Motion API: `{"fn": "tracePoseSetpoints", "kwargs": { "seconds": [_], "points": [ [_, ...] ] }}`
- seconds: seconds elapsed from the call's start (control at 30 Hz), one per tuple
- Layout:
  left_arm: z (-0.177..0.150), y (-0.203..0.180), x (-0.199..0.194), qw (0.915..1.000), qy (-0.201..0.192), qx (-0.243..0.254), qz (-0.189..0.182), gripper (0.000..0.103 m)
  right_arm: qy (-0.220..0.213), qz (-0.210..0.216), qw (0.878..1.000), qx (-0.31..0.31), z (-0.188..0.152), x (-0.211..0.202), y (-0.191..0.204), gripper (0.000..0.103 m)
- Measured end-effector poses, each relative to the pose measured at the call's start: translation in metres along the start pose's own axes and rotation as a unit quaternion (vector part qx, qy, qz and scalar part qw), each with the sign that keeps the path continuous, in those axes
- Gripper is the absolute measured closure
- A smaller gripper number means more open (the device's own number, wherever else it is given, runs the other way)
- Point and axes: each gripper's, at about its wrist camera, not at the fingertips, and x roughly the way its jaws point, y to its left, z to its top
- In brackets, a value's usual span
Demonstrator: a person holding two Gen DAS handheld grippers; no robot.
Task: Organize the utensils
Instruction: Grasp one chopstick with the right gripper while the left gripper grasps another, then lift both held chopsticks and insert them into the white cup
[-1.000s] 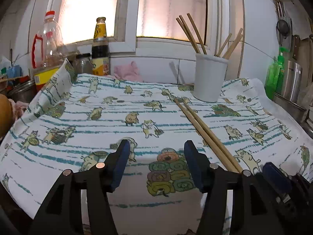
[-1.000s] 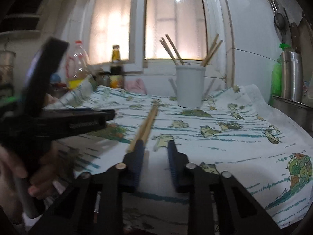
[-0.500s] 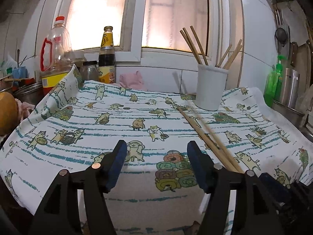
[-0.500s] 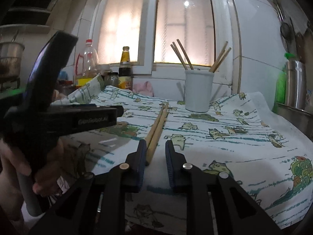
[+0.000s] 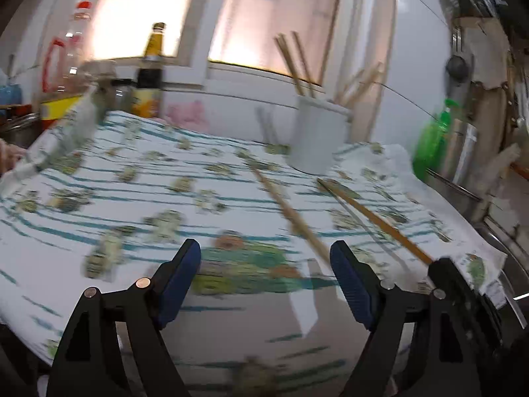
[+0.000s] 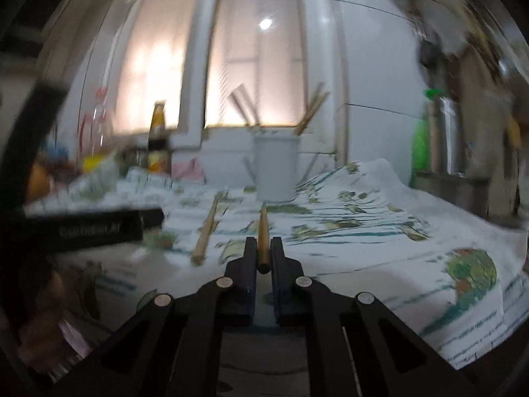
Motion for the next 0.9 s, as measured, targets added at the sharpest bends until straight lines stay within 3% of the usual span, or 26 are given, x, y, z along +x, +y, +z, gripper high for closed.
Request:
{"fn": "tracePoseSetpoints", "kwargs": {
  "seconds": [0.13,0.2,0.3,0.4,0.47,0.53,0.67,0.8,0.9],
  "points": [
    [-0.003,-0.029,0.005,0.9992,0.002,0.040,0.000,0.024,-0.025,-0.015,0.999,0.012,0.010,-0.010,-0.020,0.096],
    [-0.005,-0.042,0.011,0.9978,0.010,0.062,0.024,0.024,-0.035,-0.029,0.999,0.009,0.014,-0.015,-0.025,0.096],
    [-0.012,-0.053,0.017,0.9942,0.015,0.086,0.063,0.025,-0.019,-0.014,0.999,0.034,0.016,-0.012,-0.037,0.096],
    [-0.016,-0.053,0.012,0.9957,0.010,0.080,0.044,0.049,-0.015,-0.016,0.999,0.039,0.015,-0.012,-0.043,0.096],
    [-0.019,-0.053,0.006,0.9959,0.008,0.081,0.039,0.083,-0.010,-0.014,0.999,0.037,0.013,-0.010,-0.043,0.096],
    [-0.020,-0.049,0.002,0.9971,0.005,0.069,0.033,0.092,-0.005,-0.008,0.999,0.041,0.010,-0.010,-0.044,0.096],
    [-0.019,-0.037,-0.008,0.9990,-0.013,0.033,0.026,0.097,0.009,0.001,0.998,0.062,0.000,-0.007,-0.044,0.096],
    [-0.026,-0.045,-0.007,0.9964,-0.027,0.067,0.044,0.096,0.024,-0.001,0.998,0.058,-0.005,-0.003,-0.039,0.095],
    [-0.030,-0.047,0.000,0.9963,-0.037,0.065,0.042,0.084,0.030,-0.004,0.999,0.033,-0.006,0.002,-0.034,0.095]
  ]
}}
